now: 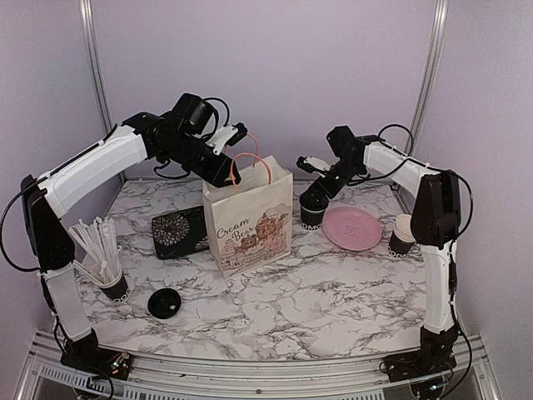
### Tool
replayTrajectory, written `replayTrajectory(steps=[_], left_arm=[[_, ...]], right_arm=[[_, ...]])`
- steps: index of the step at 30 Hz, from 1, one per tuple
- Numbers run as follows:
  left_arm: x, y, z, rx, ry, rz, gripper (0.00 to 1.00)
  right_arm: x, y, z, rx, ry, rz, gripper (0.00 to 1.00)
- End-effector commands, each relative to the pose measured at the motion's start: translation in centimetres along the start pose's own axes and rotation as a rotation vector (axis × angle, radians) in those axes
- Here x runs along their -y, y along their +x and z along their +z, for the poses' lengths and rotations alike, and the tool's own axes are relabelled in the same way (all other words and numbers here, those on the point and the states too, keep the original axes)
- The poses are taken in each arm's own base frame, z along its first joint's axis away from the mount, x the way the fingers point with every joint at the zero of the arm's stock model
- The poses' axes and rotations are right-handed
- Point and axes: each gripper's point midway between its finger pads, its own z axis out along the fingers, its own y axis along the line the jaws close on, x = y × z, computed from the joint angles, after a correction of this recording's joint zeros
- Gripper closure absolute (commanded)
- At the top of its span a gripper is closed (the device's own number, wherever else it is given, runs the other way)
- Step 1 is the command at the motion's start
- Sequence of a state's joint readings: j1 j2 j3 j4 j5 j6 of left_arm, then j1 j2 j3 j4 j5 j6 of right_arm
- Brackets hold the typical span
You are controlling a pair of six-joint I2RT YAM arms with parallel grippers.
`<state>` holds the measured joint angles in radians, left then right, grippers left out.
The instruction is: Pack the takeout coffee
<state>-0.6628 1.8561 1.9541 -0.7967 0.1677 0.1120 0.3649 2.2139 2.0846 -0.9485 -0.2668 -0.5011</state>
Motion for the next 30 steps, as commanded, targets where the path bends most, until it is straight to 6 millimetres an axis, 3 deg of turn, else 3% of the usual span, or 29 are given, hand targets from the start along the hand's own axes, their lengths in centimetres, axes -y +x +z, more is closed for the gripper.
replayTrajectory(steps=[1,4,10,19,25,30], left_arm=[[0.1,-0.1,-0.9,0.013,0.010,-0.006,0.60],[0.1,-0.1,-0.8,0.013,0.010,-0.006,0.60],[-0.1,-0.4,-1.1,0.023,-0.002,-0.006,0.58],[-0.5,-2.2,-3.1,0.096,-0.038,-0.001,0.48],[-0.6,-3.1,-4.5,0.139,-0.058,0.010,0.44],[-1.2,-4.1,-5.9,0.174,-0.102,0.010,0.38]], right_arm=[[0.3,-0.3,-0.4,0.011,-0.005,0.019,0.18],[0.5,0.0,-0.2,0.001,0.002,0.022,0.19],[0.2,-0.2,-0.7,0.007,-0.004,0.020,0.33],[-0.9,-0.9,-5.0,0.063,0.020,0.012,0.36],[-3.4,0.3,-7.7,0.072,0.001,0.000,0.36],[-7.5,2.4,-9.9,0.073,-0.045,-0.053,0.37]])
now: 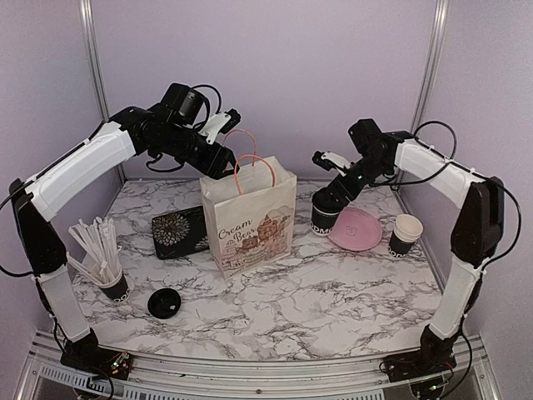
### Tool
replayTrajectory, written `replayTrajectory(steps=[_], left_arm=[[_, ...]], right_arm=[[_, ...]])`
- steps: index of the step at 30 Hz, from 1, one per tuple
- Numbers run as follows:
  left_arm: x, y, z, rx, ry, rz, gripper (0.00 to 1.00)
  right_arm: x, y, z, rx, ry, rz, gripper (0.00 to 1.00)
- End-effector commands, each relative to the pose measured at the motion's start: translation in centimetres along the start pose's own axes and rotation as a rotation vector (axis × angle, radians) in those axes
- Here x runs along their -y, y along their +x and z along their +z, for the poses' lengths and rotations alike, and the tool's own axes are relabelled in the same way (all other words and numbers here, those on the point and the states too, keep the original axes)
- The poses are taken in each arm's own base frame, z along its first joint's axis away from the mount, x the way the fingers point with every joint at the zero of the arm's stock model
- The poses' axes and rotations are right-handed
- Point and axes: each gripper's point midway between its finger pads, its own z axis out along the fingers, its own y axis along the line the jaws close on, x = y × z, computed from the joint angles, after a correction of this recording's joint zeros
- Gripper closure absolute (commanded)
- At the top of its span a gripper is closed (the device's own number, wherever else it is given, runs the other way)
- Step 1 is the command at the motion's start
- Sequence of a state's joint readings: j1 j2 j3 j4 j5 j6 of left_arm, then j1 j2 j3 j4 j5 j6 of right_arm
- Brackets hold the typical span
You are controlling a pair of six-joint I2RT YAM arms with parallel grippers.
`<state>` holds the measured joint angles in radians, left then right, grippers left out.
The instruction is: Pack the takeout coffee
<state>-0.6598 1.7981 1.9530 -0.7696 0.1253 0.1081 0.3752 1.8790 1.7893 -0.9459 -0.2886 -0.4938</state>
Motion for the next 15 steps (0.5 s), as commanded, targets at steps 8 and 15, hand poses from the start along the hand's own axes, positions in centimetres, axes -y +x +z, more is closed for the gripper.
replayTrajectory(steps=[8,15], left_arm=[[-1.9,-3.7,-5.5,0.143,-0.132,0.001,0.32],[-1.7,-4.2,-7.9,0.180,-0.135,-0.035,0.30]], right_arm=[[-13.1,3.9,-3.7,0.036,-0.172,-0.222,0.36],[-22.8,4.7,-2.5,0.021,-0.321,-0.481,0.36]])
